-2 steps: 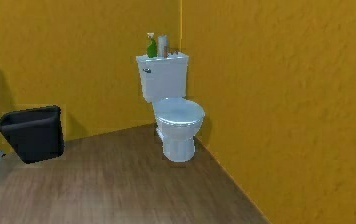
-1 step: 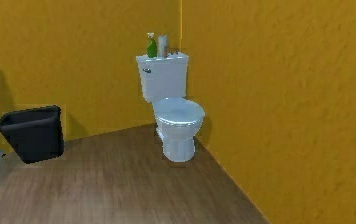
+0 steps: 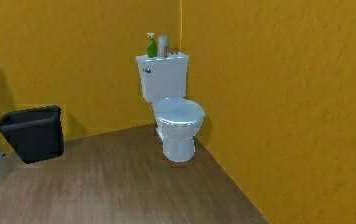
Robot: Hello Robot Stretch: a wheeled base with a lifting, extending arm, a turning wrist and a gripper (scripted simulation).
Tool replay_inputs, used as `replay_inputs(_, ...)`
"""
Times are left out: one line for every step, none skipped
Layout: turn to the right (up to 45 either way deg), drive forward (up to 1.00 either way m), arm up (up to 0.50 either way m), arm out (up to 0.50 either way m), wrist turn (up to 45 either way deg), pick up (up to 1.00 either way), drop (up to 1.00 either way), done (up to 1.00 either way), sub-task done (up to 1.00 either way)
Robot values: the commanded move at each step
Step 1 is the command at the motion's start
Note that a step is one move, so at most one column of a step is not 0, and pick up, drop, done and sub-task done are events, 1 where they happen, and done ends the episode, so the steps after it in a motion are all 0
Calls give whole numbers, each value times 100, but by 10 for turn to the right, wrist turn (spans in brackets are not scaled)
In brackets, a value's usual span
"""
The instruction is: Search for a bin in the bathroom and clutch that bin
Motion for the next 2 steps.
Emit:
replay_inputs(0,0,10,0,0,0,0,0,0)
replay_inputs(0,0,0,0,0,0,0,100,0)
